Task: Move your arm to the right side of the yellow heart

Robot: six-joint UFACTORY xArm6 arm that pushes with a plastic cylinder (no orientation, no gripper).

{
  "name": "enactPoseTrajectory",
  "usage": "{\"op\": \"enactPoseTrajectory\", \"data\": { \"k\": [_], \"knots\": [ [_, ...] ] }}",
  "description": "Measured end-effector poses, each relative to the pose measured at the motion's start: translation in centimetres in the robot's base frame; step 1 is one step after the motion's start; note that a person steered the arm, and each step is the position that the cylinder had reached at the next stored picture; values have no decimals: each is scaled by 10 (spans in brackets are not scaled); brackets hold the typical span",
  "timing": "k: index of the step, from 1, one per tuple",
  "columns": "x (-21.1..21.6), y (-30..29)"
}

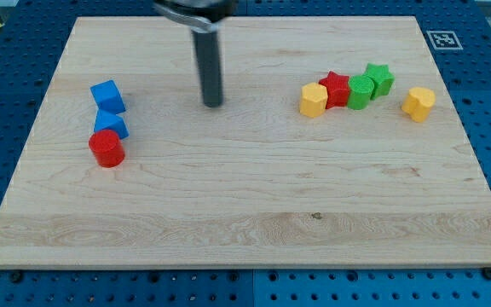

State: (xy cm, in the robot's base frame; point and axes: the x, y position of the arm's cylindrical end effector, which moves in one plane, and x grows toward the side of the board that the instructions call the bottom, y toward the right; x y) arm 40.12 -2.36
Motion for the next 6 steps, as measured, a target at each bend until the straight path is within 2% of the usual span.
{"op": "enactPoseTrajectory", "data": {
  "k": [1,2,3,4,6],
  "knots": [
    [44,82],
    [64,184],
    [64,283],
    [63,324],
    [19,326]
  ]
}}
